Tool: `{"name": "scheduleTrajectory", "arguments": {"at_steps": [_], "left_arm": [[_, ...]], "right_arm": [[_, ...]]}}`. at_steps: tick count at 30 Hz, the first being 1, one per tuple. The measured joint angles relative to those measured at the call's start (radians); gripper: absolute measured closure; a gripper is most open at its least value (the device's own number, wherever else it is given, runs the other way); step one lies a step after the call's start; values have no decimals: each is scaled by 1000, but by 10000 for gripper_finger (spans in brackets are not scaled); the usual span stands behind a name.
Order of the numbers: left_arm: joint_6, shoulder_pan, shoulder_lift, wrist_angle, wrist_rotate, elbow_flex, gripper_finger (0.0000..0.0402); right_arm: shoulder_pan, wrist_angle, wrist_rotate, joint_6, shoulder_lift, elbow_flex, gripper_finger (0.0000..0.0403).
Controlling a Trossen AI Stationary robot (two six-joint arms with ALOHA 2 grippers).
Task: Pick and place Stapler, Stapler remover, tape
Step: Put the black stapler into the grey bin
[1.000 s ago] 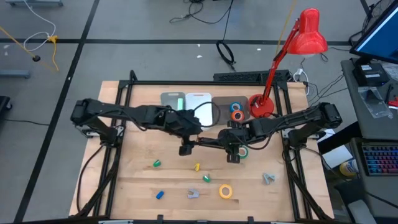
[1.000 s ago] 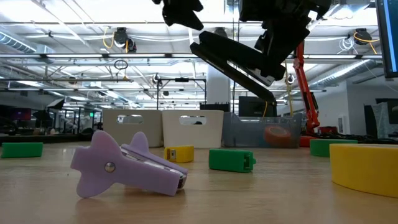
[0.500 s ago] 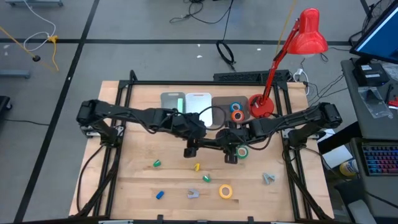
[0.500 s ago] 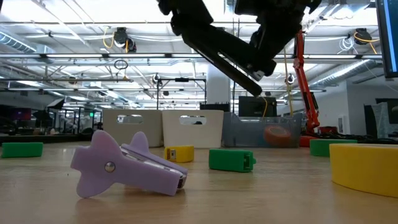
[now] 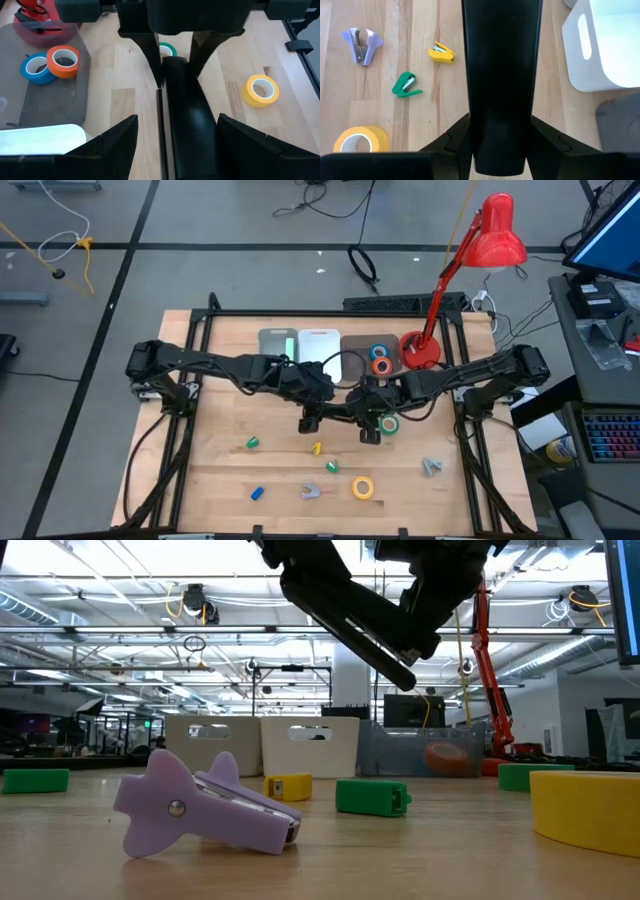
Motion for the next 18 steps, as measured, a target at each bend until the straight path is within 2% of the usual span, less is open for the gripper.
{"name": "scheduleTrajectory", "arguments": {"at_steps": [18], "left_arm": [[-11, 7, 0, -26, 5, 0, 132]], "right_arm": [[0, 14, 0, 0, 0, 0, 274]]}}
